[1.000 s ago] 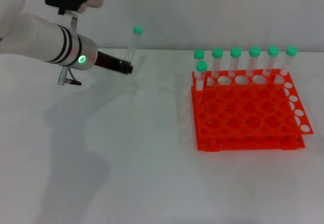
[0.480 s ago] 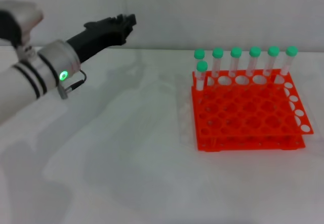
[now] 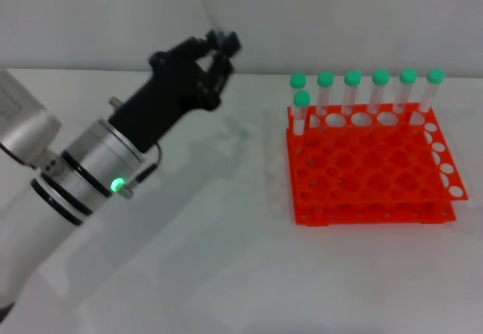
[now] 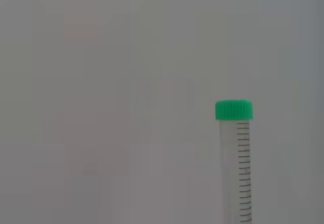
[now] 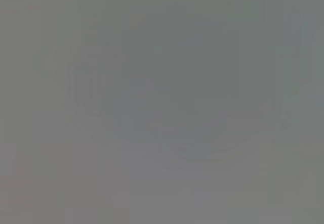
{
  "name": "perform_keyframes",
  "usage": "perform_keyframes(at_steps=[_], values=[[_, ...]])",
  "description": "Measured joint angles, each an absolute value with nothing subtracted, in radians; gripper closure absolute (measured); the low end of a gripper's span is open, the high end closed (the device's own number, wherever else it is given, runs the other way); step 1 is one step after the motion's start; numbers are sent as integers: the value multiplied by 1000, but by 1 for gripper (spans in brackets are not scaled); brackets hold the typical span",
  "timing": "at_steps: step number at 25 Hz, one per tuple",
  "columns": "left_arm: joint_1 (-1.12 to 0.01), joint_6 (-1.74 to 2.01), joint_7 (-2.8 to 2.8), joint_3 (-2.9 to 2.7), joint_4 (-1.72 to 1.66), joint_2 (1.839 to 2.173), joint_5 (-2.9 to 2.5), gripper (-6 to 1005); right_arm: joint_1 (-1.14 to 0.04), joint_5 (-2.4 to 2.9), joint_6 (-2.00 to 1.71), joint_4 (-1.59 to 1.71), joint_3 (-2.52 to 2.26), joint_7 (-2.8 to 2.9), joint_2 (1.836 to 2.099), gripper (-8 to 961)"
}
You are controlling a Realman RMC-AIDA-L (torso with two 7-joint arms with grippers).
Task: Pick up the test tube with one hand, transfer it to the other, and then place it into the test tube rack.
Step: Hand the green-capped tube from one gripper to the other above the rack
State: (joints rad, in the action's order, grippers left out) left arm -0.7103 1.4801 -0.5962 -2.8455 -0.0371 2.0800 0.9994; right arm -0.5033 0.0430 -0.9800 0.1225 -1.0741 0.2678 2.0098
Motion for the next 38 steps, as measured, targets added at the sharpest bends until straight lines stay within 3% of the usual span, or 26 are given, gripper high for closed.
perform_keyframes(at_steps=[3,5,8,11,12,15,17,25,32,33,38], values=[[-702,1500,-574,-2846,-84,2084,931,797,-433,105,-987,215,-1191,491,1987,83],[-703,1494,-556,-2846,-115,2087,898,797,-375,166,-1008,301,-1265,661,1953,83],[-704,1485,-526,-2846,-156,2088,869,797,-329,343,-1139,376,-1305,921,1870,84],[-704,1469,-503,-2846,-186,2091,856,797,-333,444,-1250,376,-1301,1055,1821,84],[-706,1456,-500,-2846,-197,2092,856,797,-341,500,-1314,374,-1300,1121,1788,84],[-710,1379,-501,-2834,-223,2092,858,797,-374,620,-1451,374,-1300,1215,1734,84],[-711,1353,-507,-2830,-226,2092,857,797,-401,678,-1510,378,-1299,1235,1719,84],[-748,1212,-559,-2835,-241,2090,750,796,-531,942,-1551,399,-1300,1339,1704,83],[-770,1206,-560,-2831,-234,2086,643,796,-556,1006,-1507,413,-1304,1370,1732,83],[-770,1202,-560,-2831,-233,2086,638,796,-562,1026,-1483,421,-1305,1371,1750,83],[-778,1154,-561,-2834,-230,2086,632,796,-571,1052,-1480,435,-1306,1372,1777,84]])
